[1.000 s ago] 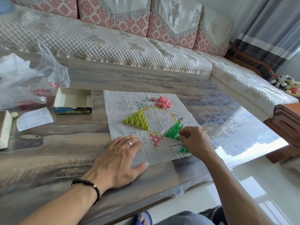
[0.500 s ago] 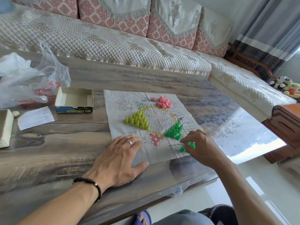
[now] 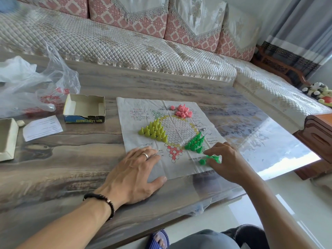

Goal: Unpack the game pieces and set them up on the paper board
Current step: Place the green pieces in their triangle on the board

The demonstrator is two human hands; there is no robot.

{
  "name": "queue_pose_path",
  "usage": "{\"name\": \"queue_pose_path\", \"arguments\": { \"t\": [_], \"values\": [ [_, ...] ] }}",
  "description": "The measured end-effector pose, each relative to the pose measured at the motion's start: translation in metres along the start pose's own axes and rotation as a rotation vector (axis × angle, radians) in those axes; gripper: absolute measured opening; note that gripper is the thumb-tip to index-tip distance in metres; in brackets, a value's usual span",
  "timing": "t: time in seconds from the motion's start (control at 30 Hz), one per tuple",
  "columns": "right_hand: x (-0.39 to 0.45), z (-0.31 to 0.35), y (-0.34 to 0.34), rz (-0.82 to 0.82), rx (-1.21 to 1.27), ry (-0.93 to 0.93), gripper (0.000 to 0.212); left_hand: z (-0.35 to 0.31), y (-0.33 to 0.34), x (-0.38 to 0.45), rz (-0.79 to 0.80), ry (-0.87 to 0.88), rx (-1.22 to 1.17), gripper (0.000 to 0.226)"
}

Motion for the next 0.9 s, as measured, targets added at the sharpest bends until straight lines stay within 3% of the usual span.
{"name": "queue_pose_path", "arguments": {
  "t": [0.3, 0.53, 0.7, 0.9],
  "values": [
    [0.007, 0.012, 0.01, 0.095, -0.056, -0.011, 0.009, 0.0, 0.0, 0.0, 0.003, -0.005, -0.001, 0.074],
    [0.008, 0.004, -0.005, -0.13, 0.205, 0.004, 0.011, 0.0, 0.001, -0.001, 0.006, 0.0, -0.01, 0.075],
    [0.016, -0.009, -0.014, -0.1, 0.266, 0.101, 0.009, 0.0, 0.0, -0.001, -0.002, 0.001, -0.017, 0.075],
    [0.028, -0.019, -0.013, -0.134, 0.359, 0.204, 0.025, 0.0, 0.0, -0.001, -0.007, 0.003, -0.018, 0.073]
  ]
}}
Point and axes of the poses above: each hand's wrist, its own x-axis towards the middle knuckle, its own y-axis out of the palm, z = x × y, the point moved 2 cm from there along x, towards the middle knuckle, and after that the axes turned 5 degrees about z, right-handed, at the moved point
